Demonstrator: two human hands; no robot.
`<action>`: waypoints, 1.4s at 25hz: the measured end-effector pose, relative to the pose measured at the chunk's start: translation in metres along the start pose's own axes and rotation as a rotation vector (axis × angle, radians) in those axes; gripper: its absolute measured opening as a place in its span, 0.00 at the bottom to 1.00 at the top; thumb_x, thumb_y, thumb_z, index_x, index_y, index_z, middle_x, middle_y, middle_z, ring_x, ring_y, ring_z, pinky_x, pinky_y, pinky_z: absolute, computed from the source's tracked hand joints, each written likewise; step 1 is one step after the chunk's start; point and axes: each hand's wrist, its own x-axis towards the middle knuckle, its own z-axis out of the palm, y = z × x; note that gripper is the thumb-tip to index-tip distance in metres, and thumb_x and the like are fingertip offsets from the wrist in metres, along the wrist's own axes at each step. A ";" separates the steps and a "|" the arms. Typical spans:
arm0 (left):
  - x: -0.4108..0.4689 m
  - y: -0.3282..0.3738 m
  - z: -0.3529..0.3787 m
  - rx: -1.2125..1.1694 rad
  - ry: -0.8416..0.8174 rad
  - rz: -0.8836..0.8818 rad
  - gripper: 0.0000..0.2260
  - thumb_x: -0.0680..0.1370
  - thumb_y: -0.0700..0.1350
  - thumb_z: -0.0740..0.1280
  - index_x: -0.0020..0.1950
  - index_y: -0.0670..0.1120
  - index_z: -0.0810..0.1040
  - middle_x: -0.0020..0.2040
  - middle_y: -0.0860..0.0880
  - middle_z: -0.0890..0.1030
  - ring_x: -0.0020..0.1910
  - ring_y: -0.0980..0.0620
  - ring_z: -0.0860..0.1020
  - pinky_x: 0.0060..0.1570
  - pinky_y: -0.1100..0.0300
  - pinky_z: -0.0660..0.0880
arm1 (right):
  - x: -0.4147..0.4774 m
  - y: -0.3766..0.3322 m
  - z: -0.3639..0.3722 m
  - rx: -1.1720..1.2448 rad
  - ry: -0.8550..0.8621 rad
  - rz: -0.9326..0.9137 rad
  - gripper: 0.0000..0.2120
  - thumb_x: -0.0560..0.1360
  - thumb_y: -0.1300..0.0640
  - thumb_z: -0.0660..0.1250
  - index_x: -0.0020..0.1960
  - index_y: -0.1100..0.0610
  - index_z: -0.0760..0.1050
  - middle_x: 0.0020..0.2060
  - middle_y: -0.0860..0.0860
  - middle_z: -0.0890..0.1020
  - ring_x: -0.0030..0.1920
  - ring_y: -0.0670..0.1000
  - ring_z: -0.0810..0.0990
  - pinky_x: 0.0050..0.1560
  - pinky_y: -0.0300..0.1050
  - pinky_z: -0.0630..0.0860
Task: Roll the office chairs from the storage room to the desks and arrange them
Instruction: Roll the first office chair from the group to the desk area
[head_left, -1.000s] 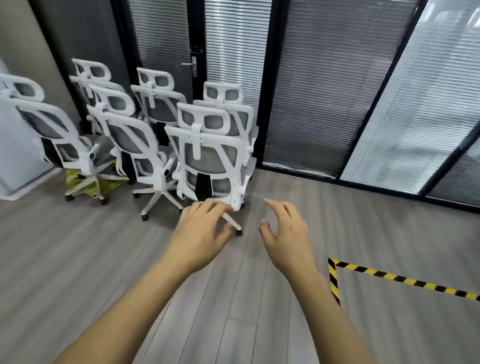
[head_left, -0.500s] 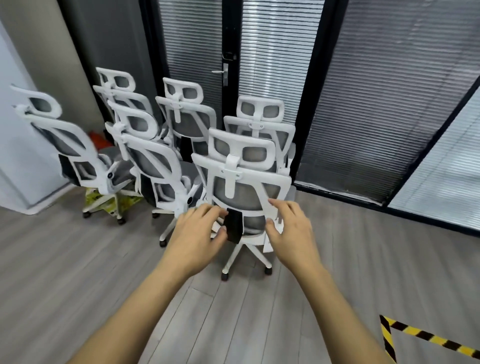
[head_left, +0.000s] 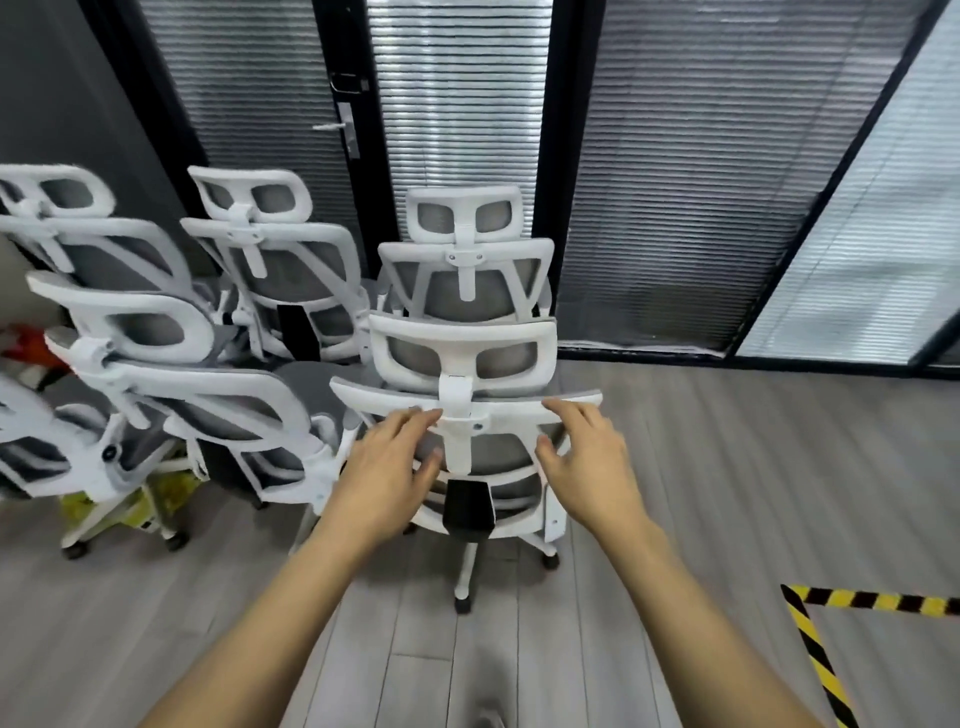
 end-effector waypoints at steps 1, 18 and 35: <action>0.018 -0.013 0.007 0.016 -0.023 -0.004 0.22 0.81 0.53 0.61 0.75 0.54 0.66 0.73 0.50 0.68 0.71 0.47 0.68 0.69 0.49 0.66 | 0.018 0.007 0.014 -0.018 -0.008 0.006 0.20 0.79 0.49 0.64 0.70 0.50 0.71 0.65 0.47 0.76 0.64 0.51 0.73 0.66 0.47 0.67; 0.105 -0.150 0.077 0.138 -0.098 0.005 0.23 0.77 0.66 0.57 0.61 0.51 0.73 0.61 0.43 0.74 0.61 0.39 0.70 0.61 0.42 0.71 | 0.061 0.037 0.106 -0.294 -0.045 0.193 0.33 0.71 0.25 0.59 0.62 0.50 0.74 0.52 0.46 0.74 0.57 0.51 0.70 0.62 0.48 0.71; -0.059 -0.059 0.105 -0.031 -0.297 0.625 0.20 0.77 0.64 0.56 0.52 0.50 0.74 0.53 0.41 0.74 0.57 0.34 0.69 0.50 0.41 0.75 | -0.291 -0.023 0.051 -0.480 0.419 0.697 0.32 0.69 0.23 0.61 0.49 0.52 0.74 0.43 0.45 0.70 0.46 0.51 0.68 0.51 0.48 0.72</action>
